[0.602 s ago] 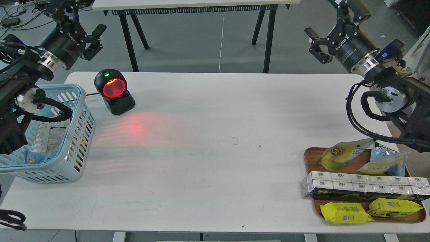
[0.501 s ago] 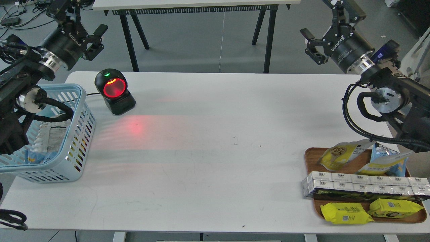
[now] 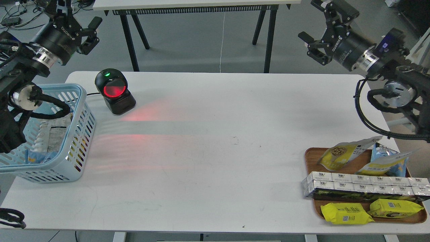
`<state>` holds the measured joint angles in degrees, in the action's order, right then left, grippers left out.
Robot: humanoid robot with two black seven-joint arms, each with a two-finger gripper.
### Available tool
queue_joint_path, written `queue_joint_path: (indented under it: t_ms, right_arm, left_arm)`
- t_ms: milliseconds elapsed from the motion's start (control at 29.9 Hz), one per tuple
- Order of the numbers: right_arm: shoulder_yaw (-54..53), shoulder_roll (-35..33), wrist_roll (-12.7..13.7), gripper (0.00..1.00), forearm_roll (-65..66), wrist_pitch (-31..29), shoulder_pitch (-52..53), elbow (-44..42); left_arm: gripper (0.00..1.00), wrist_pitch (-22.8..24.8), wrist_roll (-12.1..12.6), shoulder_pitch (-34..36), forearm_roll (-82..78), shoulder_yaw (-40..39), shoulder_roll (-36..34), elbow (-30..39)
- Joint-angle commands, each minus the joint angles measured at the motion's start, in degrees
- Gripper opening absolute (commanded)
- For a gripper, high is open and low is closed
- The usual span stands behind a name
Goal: Scan snack and place in basket
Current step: 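Raise the right arm and move the right gripper toward the snack tray, then lower the right gripper onto the yellow snack bag on the tray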
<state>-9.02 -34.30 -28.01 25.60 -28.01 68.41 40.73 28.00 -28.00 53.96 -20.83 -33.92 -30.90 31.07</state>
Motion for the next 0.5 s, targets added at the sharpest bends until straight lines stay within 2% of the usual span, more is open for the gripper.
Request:
queue_joint_path:
  t_ms: [0, 267, 468]
  right_arm:
    - [2.8, -4.6, 0.0, 0.97, 18.1, 0.0, 5.9, 4.0]
    - [2.8, -13.9, 0.0, 0.97, 58.5, 0.0, 10.0, 27.4]
    - [3.0, -19.0, 0.0, 0.97, 90.4, 0.0, 11.0, 39.8]
  left_arm:
    - [1.0, 0.0, 0.0, 0.1, 0.0, -1.2, -0.3, 0.2]
    - [1.0, 0.0, 0.0, 0.9, -0.1, -1.2, 0.3, 0.5]
    - [1.0, 0.0, 0.0, 0.8, -0.1, -1.1, 0.3, 0.5]
